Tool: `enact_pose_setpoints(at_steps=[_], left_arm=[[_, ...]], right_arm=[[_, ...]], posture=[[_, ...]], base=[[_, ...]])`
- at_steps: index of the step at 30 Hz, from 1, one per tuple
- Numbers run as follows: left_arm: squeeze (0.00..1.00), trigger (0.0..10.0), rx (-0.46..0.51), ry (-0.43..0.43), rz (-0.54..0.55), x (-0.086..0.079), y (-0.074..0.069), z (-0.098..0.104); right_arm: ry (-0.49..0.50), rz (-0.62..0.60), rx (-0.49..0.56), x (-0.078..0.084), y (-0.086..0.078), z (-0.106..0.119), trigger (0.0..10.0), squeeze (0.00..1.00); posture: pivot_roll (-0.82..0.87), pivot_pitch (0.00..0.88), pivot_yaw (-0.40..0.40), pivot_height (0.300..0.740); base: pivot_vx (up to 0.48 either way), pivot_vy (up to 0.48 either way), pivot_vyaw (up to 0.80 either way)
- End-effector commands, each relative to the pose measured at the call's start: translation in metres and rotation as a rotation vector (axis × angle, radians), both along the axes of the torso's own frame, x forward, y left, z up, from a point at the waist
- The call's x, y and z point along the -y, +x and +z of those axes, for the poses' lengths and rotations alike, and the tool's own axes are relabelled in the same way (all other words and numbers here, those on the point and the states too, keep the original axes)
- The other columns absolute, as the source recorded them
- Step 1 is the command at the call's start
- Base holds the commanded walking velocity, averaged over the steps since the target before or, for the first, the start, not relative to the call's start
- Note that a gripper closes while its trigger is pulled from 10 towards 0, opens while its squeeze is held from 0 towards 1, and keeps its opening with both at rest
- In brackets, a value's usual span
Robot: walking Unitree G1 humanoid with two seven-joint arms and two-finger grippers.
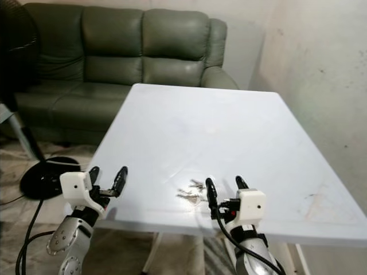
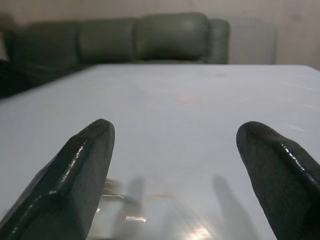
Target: Hang keys on a hook
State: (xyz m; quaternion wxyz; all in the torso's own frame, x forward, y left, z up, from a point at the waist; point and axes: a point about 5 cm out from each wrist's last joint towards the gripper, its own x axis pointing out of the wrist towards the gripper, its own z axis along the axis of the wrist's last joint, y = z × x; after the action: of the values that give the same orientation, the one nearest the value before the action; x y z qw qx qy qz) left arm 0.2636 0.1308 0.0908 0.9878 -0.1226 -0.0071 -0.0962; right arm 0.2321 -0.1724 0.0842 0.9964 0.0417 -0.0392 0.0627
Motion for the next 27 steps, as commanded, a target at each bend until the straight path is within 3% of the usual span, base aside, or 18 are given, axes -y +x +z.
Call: enact_pose_setpoints(at_steps=[1,2,6,12,19,23,27], left_arm=[[0.0,10.0,0.012,0.046,0.039,-0.009,0.001,0.003],[0.0,10.0,0.016,0.012,0.024,-0.007,0.001,0.003],[0.0,10.0,0.027,0.015,0.01,-0.006,-0.001,0.004],[0.0,10.0,0.024,0.043,-0.076,0.001,-0.01,-0.002],[0.0,10.0,0.017,0.139,-0.204,0.011,-0.022,-0.011],[0.0,10.0,0.018,0.141,-0.247,0.016,-0.027,-0.01],[0.0,10.0,0.025,0.134,-0.256,0.017,-0.027,-0.009]], right_arm=[[0.013,0.015,0.028,-0.006,0.003,0.006,10.0,0.0],[0.012,0.017,0.027,-0.006,0.003,0.006,10.0,0.0],[0.001,0.035,0.022,-0.006,0.004,0.006,10.0,0.0],[-0.027,0.094,0.01,-0.005,0.007,0.008,10.0,0.0],[-0.082,0.171,0.014,-0.005,0.018,0.017,10.0,0.0],[-0.14,0.226,-0.001,-0.007,0.022,0.021,10.0,0.0],[-0.136,0.263,-0.016,-0.012,0.024,0.023,10.0,0.0]], posture=[[0.02,0.0,-0.045,0.74],[0.02,0.0,-0.046,0.74],[0.02,0.0,-0.047,0.74],[0.02,0.0,-0.047,0.74],[0.02,0.0,-0.048,0.74],[0.02,0.0,-0.048,0.74],[0.02,0.0,-0.05,0.74]], base=[[0.0,0.0,0.0],[0.0,0.0,0.0],[0.0,0.0,0.0],[0.0,0.0,0.0],[0.0,0.0,0.0],[0.0,0.0,0.0],[0.0,0.0,0.0]])
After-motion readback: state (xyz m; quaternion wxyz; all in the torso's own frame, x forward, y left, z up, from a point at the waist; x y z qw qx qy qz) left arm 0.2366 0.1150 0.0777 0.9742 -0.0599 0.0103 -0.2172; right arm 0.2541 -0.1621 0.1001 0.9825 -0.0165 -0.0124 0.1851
